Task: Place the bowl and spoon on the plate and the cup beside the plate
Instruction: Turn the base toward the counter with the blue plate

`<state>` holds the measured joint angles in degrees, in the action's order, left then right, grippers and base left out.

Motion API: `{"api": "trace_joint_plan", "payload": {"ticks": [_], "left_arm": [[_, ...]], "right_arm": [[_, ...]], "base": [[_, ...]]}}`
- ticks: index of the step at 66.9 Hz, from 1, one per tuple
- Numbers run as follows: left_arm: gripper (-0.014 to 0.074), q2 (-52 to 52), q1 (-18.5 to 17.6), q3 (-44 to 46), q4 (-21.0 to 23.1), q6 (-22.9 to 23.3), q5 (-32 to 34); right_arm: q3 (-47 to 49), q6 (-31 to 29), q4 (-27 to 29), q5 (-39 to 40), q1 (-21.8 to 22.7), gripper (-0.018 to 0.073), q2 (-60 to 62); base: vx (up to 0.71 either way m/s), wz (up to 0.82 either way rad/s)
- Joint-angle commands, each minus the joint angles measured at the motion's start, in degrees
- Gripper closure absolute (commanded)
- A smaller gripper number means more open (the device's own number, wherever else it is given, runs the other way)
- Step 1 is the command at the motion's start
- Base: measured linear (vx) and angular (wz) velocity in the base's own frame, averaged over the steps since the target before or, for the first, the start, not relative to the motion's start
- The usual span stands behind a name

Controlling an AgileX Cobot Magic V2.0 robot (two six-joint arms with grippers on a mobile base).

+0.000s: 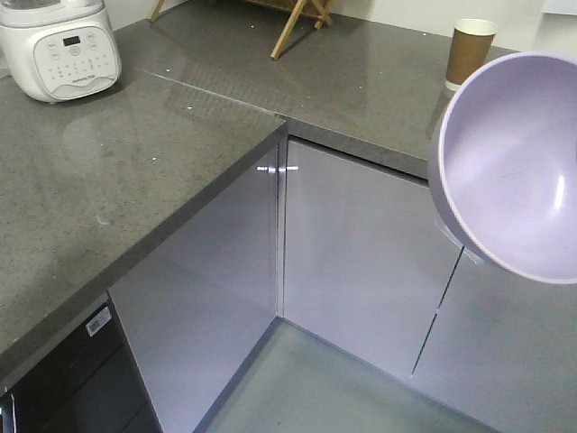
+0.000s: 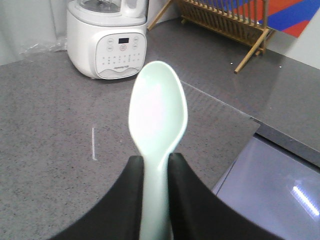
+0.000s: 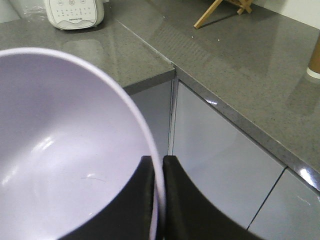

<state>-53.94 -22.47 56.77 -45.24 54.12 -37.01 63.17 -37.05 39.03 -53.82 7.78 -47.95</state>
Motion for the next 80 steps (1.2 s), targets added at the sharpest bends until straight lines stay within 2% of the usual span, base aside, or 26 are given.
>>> {"api": "trace_joint_plan", "payload": {"ticks": [1,80], "left_arm": [[0.0603,0.6,-0.2,1.2,-1.6,-0.1,2.5],[0.0603,0.6,-0.2,1.2,-1.6,-0.1,2.5]], "right_arm": [[1.4,-0.4,2.0,3.5,0.2,0.0564,0.2],[1.4,-0.4,2.0,3.5,0.2,0.0564,0.2]], "base": [[-0.04,-0.25],[-0.03,-0.21]]}}
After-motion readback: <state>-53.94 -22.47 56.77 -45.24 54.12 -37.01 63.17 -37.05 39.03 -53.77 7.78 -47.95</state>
